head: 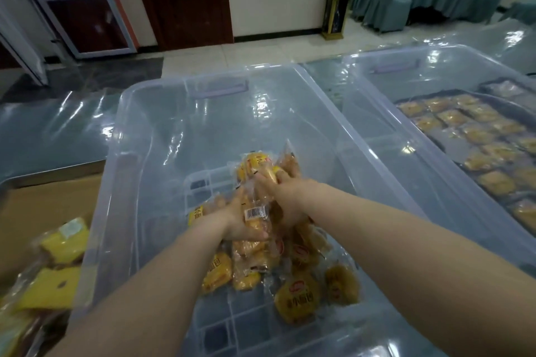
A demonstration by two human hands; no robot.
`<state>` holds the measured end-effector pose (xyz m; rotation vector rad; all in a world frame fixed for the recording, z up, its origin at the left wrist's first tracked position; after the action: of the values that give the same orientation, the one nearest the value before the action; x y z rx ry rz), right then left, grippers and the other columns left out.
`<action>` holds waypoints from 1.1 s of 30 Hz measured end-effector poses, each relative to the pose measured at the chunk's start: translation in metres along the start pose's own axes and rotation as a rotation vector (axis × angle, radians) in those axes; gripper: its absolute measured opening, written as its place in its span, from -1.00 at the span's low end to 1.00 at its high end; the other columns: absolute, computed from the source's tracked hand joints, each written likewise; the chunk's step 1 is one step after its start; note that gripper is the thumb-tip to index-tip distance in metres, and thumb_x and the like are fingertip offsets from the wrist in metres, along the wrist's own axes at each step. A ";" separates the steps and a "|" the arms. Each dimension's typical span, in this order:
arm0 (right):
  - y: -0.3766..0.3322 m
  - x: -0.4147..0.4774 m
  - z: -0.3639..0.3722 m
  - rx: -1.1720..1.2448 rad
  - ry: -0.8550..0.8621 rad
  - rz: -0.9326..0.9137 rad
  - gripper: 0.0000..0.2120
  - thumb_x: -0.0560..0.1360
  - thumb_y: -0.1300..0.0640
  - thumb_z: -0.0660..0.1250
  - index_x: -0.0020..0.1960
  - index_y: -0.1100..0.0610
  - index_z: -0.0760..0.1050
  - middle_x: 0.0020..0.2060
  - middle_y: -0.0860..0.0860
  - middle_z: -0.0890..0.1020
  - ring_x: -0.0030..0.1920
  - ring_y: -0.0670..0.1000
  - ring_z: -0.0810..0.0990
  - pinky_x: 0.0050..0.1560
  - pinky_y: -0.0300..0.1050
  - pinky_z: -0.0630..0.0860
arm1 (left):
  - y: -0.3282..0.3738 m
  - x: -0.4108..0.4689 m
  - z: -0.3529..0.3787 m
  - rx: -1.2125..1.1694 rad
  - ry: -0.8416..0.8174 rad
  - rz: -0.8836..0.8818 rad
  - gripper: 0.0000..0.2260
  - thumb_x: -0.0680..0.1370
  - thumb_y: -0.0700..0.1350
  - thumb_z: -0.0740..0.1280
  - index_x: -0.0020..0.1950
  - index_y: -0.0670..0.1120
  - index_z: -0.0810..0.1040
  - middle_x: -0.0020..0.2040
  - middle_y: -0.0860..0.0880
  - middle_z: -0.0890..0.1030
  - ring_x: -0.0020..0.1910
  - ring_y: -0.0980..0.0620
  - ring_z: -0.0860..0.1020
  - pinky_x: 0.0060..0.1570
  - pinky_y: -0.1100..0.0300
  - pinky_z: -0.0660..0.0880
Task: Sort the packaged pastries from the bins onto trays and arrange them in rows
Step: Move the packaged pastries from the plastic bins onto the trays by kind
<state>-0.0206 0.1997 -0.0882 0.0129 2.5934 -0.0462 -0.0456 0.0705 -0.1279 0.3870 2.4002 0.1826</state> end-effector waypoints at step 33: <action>-0.027 0.014 -0.053 0.203 0.306 -0.158 -0.71 0.36 0.29 0.24 0.00 0.00 0.34 -0.14 -0.05 0.41 -0.04 0.07 0.48 -0.15 -0.14 0.32 | -0.038 -0.008 -0.034 -0.183 0.356 -0.250 -0.49 0.40 0.06 0.43 0.29 0.01 0.37 0.28 -0.10 0.40 0.24 -0.18 0.42 0.11 0.00 0.46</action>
<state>-0.0610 0.1751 -0.0495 -0.1193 2.8775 -0.3937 -0.0710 0.0310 -0.1060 -0.0372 2.7244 0.3800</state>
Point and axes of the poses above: each hand's wrist, its own x-axis towards the middle knuckle, its own z-axis out of the palm, y = z × x, the point moved 9 cm from there along x, towards the middle knuckle
